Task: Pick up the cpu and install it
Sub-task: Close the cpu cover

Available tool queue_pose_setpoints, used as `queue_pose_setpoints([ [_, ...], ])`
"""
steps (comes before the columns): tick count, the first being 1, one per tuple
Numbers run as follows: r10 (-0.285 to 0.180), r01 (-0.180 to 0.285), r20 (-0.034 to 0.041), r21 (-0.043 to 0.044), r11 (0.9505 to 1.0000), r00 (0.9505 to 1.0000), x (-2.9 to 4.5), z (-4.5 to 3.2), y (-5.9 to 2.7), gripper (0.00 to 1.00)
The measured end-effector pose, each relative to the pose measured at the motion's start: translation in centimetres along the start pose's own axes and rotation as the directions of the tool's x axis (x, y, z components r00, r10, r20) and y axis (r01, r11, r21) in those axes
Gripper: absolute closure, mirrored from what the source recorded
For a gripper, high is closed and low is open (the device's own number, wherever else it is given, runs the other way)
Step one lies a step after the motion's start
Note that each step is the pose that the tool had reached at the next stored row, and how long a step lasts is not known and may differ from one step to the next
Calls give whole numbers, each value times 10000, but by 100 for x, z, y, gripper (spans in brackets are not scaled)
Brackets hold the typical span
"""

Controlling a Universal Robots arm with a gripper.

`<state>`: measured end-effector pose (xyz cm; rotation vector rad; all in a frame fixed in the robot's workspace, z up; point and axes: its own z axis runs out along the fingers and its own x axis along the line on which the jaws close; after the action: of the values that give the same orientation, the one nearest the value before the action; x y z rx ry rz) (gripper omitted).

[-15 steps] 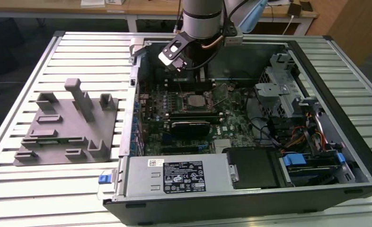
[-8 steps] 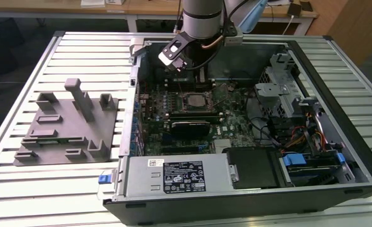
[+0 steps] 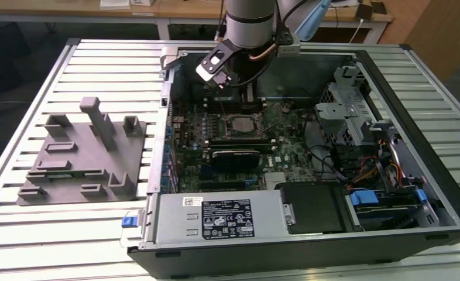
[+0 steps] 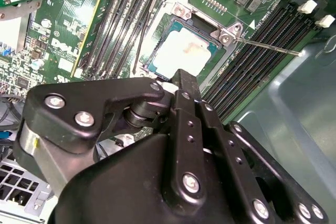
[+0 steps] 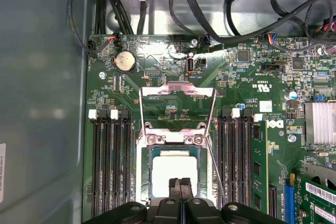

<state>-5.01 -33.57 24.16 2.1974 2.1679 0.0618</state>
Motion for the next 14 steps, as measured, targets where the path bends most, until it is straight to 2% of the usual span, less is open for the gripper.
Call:
queue_pose_setpoints([
  [8,-1,1,9,1,10000,10000,0,-3,0,89],
  [14,0,0,13,-1,10000,10000,0,-98,7,89],
])
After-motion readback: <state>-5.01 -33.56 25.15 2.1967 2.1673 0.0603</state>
